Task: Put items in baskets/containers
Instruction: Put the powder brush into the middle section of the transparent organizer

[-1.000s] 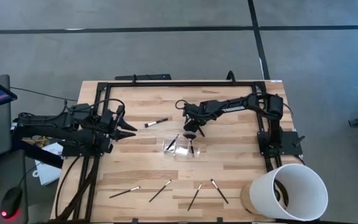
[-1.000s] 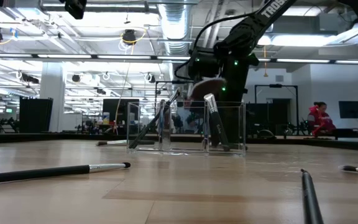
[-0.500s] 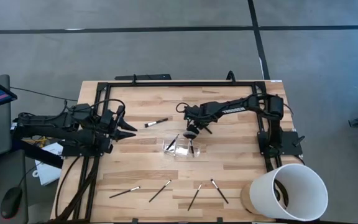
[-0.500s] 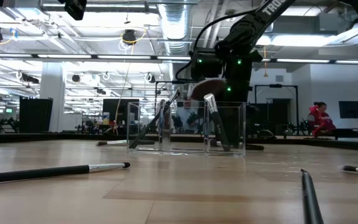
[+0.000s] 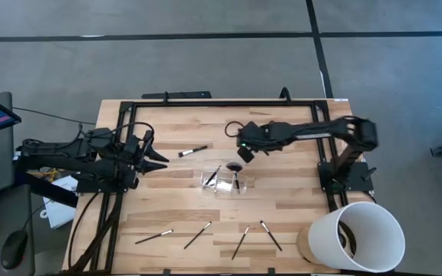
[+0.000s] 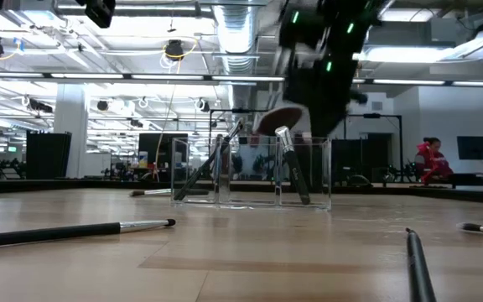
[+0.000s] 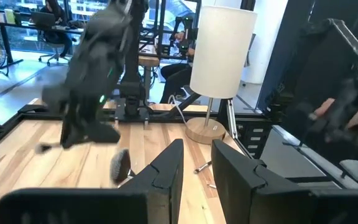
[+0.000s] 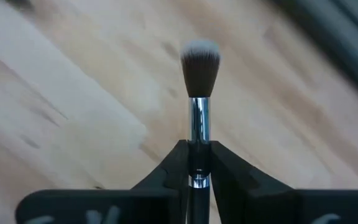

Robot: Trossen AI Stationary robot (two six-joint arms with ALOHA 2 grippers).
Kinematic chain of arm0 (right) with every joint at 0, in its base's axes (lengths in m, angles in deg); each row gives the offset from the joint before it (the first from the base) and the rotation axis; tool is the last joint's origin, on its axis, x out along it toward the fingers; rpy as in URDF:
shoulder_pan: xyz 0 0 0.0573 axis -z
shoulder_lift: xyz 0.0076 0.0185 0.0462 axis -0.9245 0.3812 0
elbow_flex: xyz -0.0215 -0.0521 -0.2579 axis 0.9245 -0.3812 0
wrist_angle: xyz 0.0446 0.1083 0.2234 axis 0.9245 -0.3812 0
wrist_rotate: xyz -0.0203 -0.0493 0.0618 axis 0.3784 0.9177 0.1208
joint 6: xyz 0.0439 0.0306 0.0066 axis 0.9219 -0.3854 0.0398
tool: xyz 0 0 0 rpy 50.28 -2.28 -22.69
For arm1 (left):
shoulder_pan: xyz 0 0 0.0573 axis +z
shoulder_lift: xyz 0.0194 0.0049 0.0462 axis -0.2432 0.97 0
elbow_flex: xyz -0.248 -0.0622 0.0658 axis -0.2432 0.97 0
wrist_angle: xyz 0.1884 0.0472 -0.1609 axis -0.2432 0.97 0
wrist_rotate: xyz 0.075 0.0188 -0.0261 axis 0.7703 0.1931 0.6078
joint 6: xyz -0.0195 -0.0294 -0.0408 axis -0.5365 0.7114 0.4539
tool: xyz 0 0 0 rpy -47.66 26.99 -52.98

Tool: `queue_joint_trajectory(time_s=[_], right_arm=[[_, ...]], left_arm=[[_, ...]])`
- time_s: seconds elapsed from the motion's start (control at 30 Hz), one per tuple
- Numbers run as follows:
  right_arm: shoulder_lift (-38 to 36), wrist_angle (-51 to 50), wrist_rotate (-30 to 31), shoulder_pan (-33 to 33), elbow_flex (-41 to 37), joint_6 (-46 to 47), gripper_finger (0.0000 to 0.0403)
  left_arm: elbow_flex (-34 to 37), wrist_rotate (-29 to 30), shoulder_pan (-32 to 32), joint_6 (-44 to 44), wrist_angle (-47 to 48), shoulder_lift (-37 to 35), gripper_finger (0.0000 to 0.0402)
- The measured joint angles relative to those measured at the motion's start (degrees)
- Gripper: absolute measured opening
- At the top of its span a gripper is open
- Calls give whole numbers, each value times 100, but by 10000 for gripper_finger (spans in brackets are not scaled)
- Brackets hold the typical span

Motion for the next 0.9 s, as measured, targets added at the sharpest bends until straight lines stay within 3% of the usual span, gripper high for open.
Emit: queue_joint_trajectory(time_s=[0.17,0.3,0.6,0.9], right_arm=[[-922,411,994,-713,8,453,40],[-1089,1451,1505,-1416,13,325,44],[-219,3761,2329,-2353,22,-212,43],[931,4587,2985,-2594,11,24,43]], left_arm=[[0,0,0,-11,-4,-20,81],[0,0,0,-11,-8,-20,81],[0,0,0,0,-15,-33,81],[0,0,0,9,51,-31,81]])
